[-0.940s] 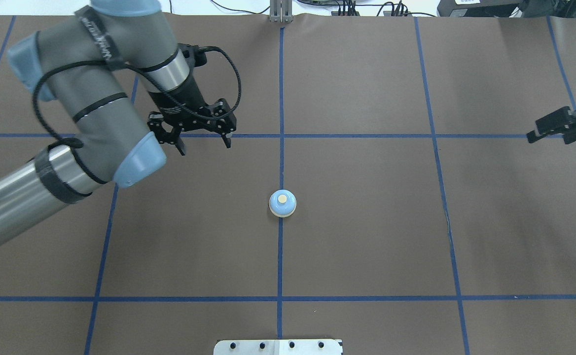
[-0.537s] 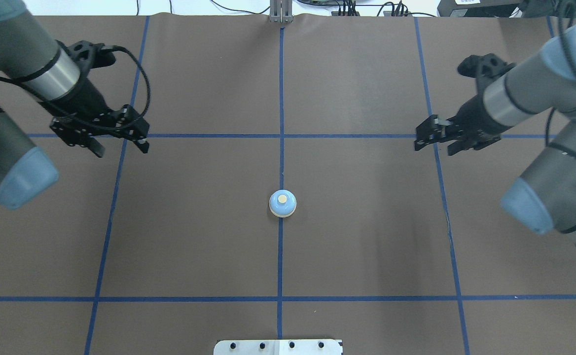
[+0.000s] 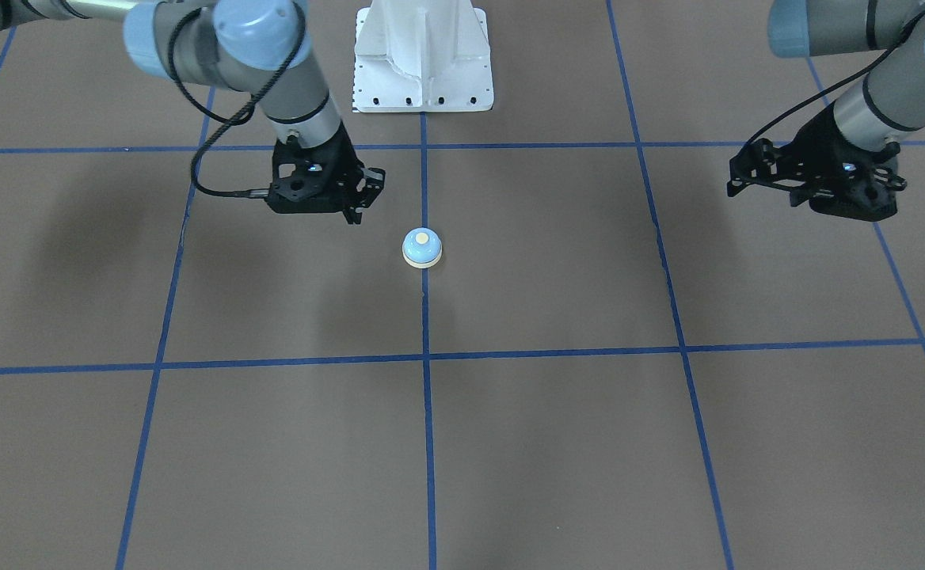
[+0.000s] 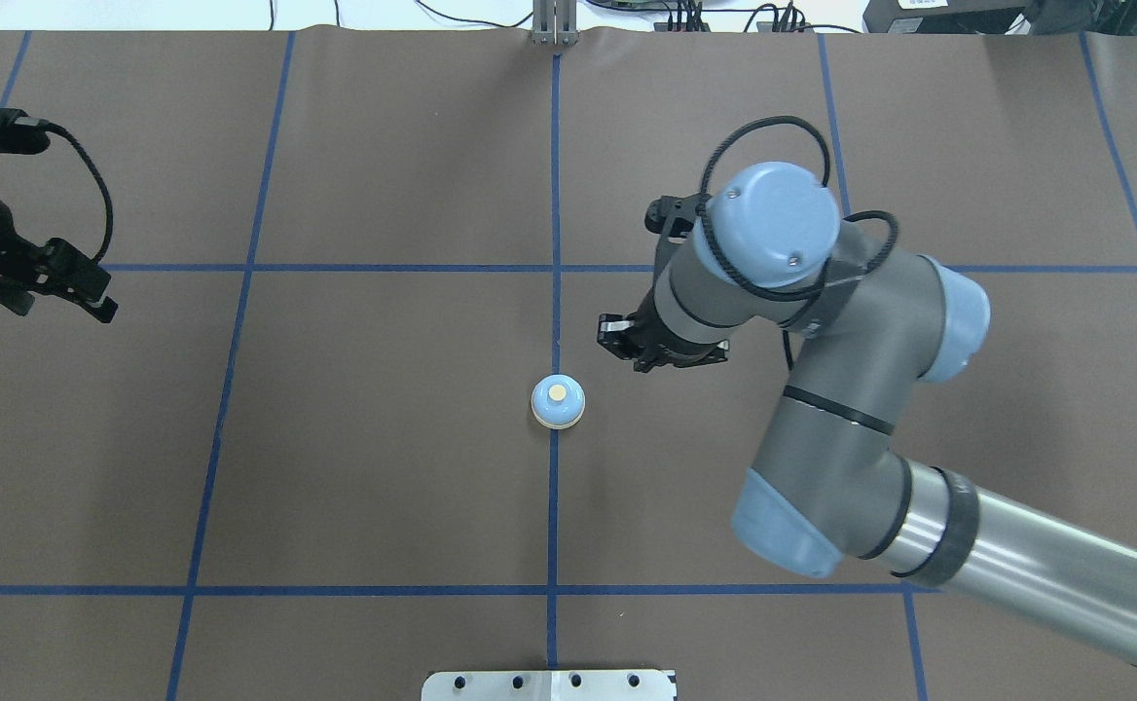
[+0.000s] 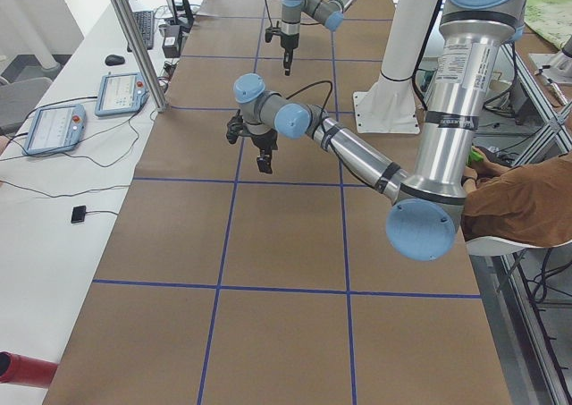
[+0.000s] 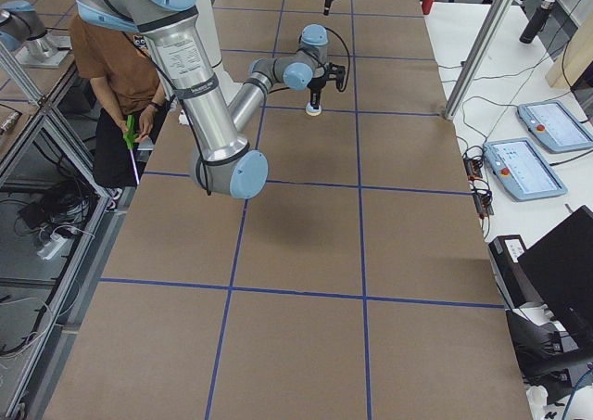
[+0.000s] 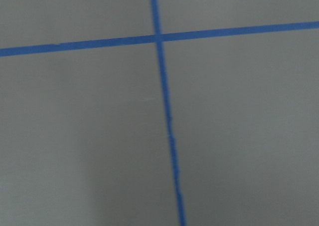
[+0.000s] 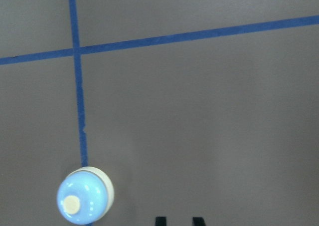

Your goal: Place and press bell with both arms

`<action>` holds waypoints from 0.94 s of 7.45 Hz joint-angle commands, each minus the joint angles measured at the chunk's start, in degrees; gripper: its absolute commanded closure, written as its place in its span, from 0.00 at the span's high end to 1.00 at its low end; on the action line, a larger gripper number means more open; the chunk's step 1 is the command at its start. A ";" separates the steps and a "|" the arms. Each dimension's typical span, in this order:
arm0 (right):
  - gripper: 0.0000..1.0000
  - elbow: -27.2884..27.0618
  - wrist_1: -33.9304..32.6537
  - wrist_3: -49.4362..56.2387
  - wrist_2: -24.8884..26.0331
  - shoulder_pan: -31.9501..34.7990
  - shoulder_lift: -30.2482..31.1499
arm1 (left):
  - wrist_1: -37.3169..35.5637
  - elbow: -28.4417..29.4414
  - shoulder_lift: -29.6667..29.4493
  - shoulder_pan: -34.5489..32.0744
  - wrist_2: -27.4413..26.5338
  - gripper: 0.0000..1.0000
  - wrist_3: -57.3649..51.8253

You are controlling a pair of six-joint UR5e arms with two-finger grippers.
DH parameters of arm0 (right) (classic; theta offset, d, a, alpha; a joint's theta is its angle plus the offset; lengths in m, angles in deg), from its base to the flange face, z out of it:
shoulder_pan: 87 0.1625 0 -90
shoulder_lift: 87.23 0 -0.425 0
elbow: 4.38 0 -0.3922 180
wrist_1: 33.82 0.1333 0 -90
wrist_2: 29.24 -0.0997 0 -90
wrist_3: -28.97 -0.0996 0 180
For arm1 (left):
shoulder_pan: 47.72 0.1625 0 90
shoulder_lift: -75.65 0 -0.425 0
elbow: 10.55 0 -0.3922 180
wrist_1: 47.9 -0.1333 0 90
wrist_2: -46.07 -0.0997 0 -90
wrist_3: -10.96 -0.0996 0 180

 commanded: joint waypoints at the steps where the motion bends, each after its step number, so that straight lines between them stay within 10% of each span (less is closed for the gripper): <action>1: 0.00 7.94 -0.62 -3.63 2.52 -1.96 -6.76 | 0.01 -1.12 3.86 -1.41 -3.48 0.99 -3.32; 7: 0.00 13.50 1.84 -4.61 5.78 -5.65 -9.23 | 0.19 -2.70 6.77 -1.41 -6.14 0.99 -3.59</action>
